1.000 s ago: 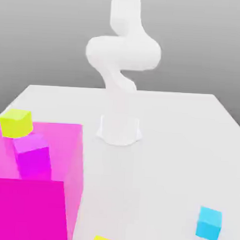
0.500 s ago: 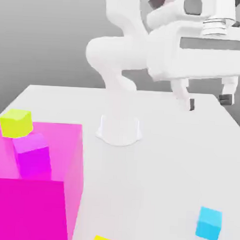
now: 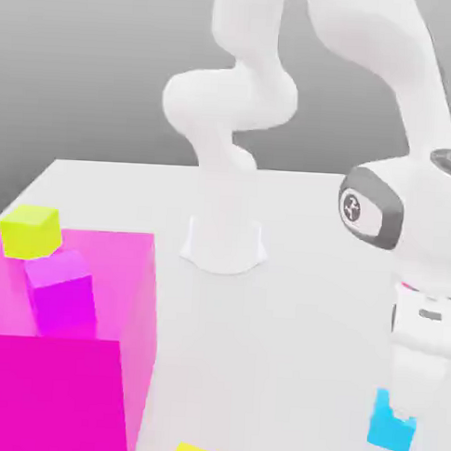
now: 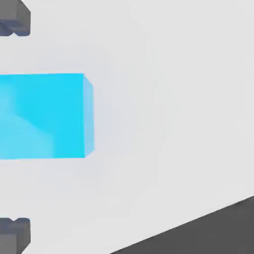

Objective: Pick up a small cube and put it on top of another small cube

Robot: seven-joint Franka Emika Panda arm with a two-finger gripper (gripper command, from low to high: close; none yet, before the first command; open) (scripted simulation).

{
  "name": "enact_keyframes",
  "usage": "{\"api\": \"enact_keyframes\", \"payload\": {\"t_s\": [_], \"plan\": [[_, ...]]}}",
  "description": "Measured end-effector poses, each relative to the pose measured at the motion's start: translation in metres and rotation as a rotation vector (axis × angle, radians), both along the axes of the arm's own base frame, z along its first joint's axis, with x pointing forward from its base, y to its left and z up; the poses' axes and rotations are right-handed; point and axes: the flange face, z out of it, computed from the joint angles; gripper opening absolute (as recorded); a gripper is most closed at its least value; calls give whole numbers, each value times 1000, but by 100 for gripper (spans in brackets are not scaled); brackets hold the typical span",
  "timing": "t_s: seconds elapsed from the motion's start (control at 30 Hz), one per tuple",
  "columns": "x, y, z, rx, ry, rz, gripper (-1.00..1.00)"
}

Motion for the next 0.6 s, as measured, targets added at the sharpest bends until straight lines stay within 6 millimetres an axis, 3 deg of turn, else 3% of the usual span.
{"api": "enact_keyframes", "payload": {"t_s": [0.03, 0.07, 0.27, 0.33, 0.43, 0.5, 0.6], "plan": [[-1, 0, -14, 0, 1, 1, 0], [-1, 0, -23, 0, 1, 2, -100], [-2, 0, -27, -1, 3, 2, -100], [-1, 0, -14, -2, 2, 3, -100], [-1, 0, 22, -1, 3, 3, -100], [15, -25, 38, -4, 3, -60, -100], [51, -93, 53, -8, 5, -222, -100]]}}
